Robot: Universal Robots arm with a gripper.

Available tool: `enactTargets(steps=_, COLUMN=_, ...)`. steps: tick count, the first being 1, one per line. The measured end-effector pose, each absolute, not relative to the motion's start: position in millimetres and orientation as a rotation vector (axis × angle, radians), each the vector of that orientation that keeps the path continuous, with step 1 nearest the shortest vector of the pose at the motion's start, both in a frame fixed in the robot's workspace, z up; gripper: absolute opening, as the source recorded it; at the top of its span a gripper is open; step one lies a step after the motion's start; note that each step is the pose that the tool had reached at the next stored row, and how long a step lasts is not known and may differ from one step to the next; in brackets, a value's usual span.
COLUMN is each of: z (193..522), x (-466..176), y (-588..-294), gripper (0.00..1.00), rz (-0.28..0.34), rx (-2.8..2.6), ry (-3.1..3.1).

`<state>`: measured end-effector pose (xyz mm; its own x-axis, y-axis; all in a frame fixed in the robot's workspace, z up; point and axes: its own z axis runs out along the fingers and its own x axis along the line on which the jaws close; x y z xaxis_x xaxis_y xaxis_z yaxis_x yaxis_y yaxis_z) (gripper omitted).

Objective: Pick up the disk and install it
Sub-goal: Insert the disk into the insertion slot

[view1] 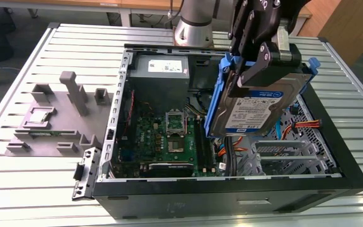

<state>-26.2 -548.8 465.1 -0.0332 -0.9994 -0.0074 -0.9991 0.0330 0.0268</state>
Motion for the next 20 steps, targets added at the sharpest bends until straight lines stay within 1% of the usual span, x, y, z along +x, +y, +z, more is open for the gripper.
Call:
enactTargets(steps=10, z=464.2, x=-18.9, y=-549.3, gripper=0.37, rz=-0.038, rx=2.175, ry=-2.248)
enactTargets(steps=20, z=461.0, x=-4.3, y=-557.5, gripper=0.37, rz=-0.038, rx=2.175, ry=-2.248)
